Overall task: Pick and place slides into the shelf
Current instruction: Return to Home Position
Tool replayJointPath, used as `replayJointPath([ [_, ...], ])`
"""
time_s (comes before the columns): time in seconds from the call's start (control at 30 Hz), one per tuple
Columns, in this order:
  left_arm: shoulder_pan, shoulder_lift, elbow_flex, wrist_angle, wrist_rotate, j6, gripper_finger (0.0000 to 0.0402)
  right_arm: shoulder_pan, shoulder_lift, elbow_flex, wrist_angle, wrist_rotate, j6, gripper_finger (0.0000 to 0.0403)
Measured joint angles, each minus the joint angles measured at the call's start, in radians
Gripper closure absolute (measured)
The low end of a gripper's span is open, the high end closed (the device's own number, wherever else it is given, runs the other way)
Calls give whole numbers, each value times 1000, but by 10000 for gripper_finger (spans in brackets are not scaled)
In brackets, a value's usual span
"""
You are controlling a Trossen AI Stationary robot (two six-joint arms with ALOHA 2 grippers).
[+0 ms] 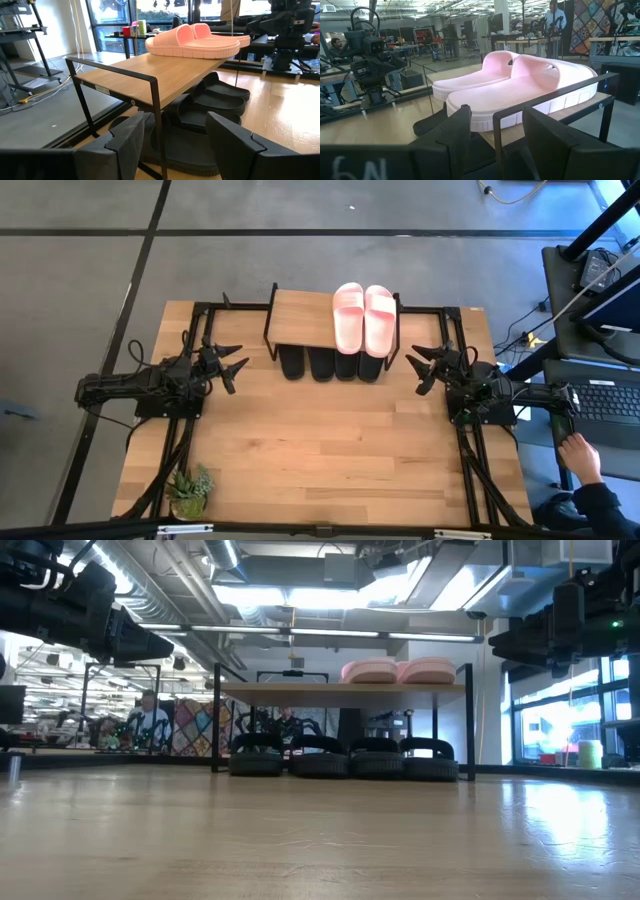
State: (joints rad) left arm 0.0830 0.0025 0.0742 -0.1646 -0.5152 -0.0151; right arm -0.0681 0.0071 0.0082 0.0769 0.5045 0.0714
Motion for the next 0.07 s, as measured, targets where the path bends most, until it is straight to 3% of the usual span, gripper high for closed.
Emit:
replayJointPath([
  [0.07, 0, 0, 0, 0, 0, 0, 198, 0, 0, 0, 0, 0, 2, 224],
])
